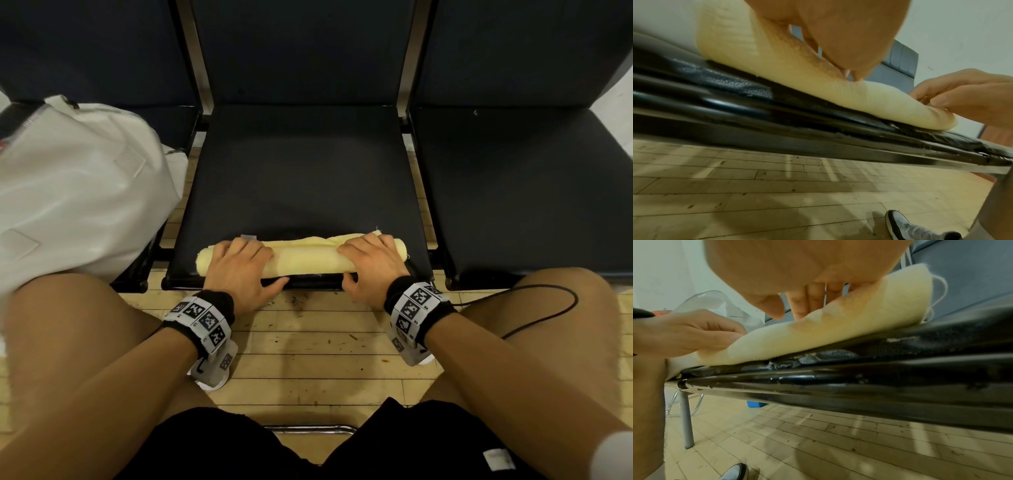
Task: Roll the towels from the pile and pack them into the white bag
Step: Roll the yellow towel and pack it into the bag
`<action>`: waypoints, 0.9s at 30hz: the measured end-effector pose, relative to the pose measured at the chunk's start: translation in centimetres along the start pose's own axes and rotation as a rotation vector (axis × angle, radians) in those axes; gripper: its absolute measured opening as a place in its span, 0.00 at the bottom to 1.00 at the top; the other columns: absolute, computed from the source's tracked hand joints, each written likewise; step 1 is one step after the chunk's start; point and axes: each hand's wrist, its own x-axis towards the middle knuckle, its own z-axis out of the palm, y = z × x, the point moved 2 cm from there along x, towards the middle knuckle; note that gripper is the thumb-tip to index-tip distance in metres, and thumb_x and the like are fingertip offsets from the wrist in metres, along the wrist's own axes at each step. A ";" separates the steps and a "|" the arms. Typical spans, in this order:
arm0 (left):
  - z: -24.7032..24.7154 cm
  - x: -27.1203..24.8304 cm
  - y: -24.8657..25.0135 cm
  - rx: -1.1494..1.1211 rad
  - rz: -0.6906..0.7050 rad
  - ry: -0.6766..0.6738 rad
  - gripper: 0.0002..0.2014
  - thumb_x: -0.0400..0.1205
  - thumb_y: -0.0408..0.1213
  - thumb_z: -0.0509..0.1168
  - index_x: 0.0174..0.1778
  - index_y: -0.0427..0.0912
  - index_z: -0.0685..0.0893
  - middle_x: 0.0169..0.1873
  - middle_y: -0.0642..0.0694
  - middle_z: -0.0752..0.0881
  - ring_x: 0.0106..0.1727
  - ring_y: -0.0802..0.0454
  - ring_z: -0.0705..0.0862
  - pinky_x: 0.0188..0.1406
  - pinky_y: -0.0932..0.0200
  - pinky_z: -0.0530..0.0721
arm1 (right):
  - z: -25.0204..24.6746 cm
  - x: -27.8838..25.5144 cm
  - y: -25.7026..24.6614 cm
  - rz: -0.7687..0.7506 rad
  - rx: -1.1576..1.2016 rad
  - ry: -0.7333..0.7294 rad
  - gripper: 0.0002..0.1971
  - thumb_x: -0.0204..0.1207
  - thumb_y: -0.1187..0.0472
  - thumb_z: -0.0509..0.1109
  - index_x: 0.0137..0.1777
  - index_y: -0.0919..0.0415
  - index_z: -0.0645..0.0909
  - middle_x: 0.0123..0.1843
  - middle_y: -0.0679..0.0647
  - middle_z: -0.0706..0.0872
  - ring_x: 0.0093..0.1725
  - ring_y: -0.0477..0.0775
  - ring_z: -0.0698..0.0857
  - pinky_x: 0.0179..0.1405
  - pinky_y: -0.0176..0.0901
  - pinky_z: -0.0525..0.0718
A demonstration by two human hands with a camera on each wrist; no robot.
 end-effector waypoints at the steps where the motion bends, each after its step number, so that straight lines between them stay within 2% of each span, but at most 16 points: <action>1: 0.1 0.0 0.0 -0.002 -0.001 -0.018 0.23 0.76 0.60 0.67 0.60 0.49 0.84 0.55 0.51 0.85 0.58 0.47 0.80 0.65 0.43 0.72 | 0.1 0.1 0.1 0.014 0.002 -0.029 0.23 0.73 0.49 0.65 0.69 0.51 0.78 0.64 0.46 0.83 0.64 0.52 0.76 0.70 0.51 0.65; 4: 0.1 0.1 -0.3 -0.028 -0.021 -0.015 0.22 0.76 0.52 0.61 0.63 0.48 0.83 0.55 0.50 0.86 0.60 0.47 0.78 0.68 0.44 0.69 | 0.1 0.2 0.4 0.030 0.010 -0.057 0.22 0.76 0.50 0.61 0.69 0.51 0.78 0.62 0.47 0.84 0.62 0.52 0.78 0.70 0.50 0.64; 7: -0.1 0.3 -0.4 -0.055 -0.040 -0.016 0.24 0.75 0.52 0.53 0.63 0.48 0.82 0.50 0.50 0.88 0.57 0.47 0.78 0.65 0.44 0.69 | -0.5 0.3 0.4 0.040 0.037 -0.056 0.18 0.77 0.51 0.58 0.65 0.51 0.76 0.51 0.49 0.87 0.51 0.52 0.79 0.65 0.49 0.68; 11: -0.2 0.4 -0.7 -0.046 -0.045 -0.093 0.26 0.76 0.53 0.48 0.67 0.50 0.76 0.46 0.52 0.87 0.49 0.50 0.79 0.60 0.47 0.68 | -1.2 0.4 0.5 0.089 0.148 -0.063 0.10 0.77 0.53 0.59 0.55 0.51 0.65 0.38 0.49 0.79 0.36 0.51 0.76 0.46 0.48 0.75; 13: -0.2 0.5 -0.9 -0.072 -0.056 -0.112 0.26 0.77 0.53 0.48 0.70 0.50 0.74 0.47 0.52 0.87 0.47 0.50 0.81 0.59 0.47 0.69 | -1.4 0.4 0.4 0.092 0.165 -0.085 0.08 0.77 0.54 0.59 0.53 0.51 0.64 0.40 0.46 0.76 0.32 0.47 0.74 0.38 0.45 0.74; 15: -0.1 0.5 -1.0 -0.103 -0.070 -0.096 0.26 0.78 0.52 0.50 0.70 0.49 0.74 0.50 0.51 0.85 0.48 0.49 0.82 0.60 0.46 0.69 | -1.3 0.5 0.5 0.083 0.159 -0.070 0.07 0.78 0.54 0.59 0.54 0.52 0.69 0.50 0.46 0.76 0.35 0.48 0.76 0.35 0.46 0.76; 16: -0.1 0.5 -1.1 -0.111 -0.075 -0.078 0.25 0.77 0.52 0.51 0.69 0.49 0.74 0.51 0.50 0.83 0.49 0.48 0.82 0.61 0.45 0.70 | -1.2 0.5 0.6 0.084 0.155 -0.056 0.09 0.79 0.53 0.59 0.57 0.53 0.73 0.55 0.47 0.75 0.39 0.49 0.78 0.37 0.47 0.79; 18: -0.1 0.4 -1.1 -0.104 -0.066 -0.020 0.21 0.77 0.49 0.55 0.64 0.48 0.77 0.51 0.49 0.81 0.49 0.47 0.81 0.61 0.43 0.71 | -1.0 0.6 0.8 0.096 0.116 -0.022 0.14 0.80 0.53 0.58 0.60 0.54 0.79 0.58 0.48 0.78 0.49 0.51 0.79 0.47 0.49 0.81; 20: -0.1 0.5 -1.0 -0.078 -0.053 0.047 0.17 0.76 0.45 0.61 0.60 0.47 0.80 0.53 0.47 0.80 0.51 0.45 0.79 0.62 0.40 0.72 | -1.0 0.7 0.8 0.091 0.038 0.046 0.17 0.80 0.54 0.58 0.62 0.55 0.83 0.56 0.51 0.84 0.54 0.54 0.80 0.57 0.51 0.77; 22: 0.1 0.5 -0.9 -0.055 -0.061 0.070 0.14 0.78 0.41 0.64 0.60 0.47 0.82 0.56 0.46 0.82 0.56 0.44 0.79 0.66 0.39 0.71 | -1.1 0.8 0.7 0.095 0.002 0.094 0.16 0.81 0.56 0.60 0.66 0.56 0.81 0.54 0.52 0.87 0.56 0.57 0.80 0.61 0.53 0.74; 24: 0.2 0.7 -0.9 -0.050 -0.076 0.038 0.15 0.83 0.43 0.60 0.66 0.48 0.82 0.60 0.49 0.83 0.60 0.46 0.79 0.71 0.41 0.68 | -0.9 0.7 0.5 0.072 -0.008 0.056 0.13 0.82 0.57 0.63 0.65 0.55 0.79 0.58 0.52 0.87 0.59 0.56 0.80 0.64 0.53 0.73; 27: 0.6 0.6 -1.0 -0.060 -0.089 -0.032 0.22 0.86 0.53 0.51 0.72 0.50 0.78 0.64 0.51 0.83 0.66 0.48 0.78 0.78 0.41 0.63 | -0.6 0.4 0.3 0.059 0.037 0.059 0.17 0.84 0.50 0.60 0.67 0.55 0.80 0.75 0.52 0.78 0.70 0.55 0.76 0.74 0.52 0.68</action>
